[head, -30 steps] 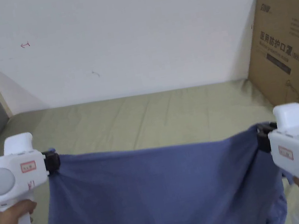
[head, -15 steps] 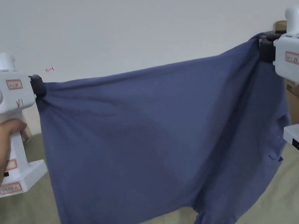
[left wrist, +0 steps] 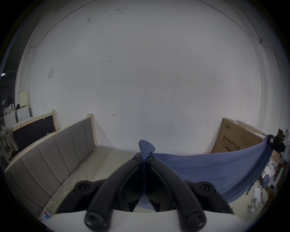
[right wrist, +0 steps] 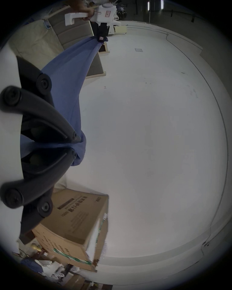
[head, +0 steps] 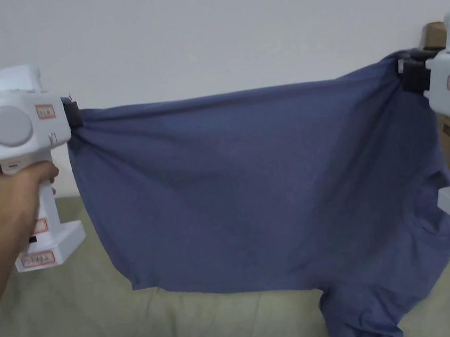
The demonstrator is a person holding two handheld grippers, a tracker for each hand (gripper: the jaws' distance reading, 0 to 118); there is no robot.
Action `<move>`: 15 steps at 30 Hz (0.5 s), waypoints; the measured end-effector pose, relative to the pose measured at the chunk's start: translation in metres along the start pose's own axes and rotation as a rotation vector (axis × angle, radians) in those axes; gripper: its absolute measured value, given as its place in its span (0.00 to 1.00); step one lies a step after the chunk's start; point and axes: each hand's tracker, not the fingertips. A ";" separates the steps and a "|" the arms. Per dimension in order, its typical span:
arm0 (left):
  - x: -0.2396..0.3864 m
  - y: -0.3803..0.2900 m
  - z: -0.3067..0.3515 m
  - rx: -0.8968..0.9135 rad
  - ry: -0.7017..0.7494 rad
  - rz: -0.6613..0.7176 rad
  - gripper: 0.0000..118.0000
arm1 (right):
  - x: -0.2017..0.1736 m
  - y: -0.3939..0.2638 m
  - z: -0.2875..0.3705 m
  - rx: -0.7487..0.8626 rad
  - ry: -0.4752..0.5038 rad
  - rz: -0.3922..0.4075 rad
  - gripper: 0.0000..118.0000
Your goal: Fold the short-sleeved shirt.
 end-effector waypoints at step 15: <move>-0.038 -0.206 0.025 -0.298 -0.011 -0.023 0.01 | -0.004 -0.208 0.025 -0.326 0.089 -0.169 0.03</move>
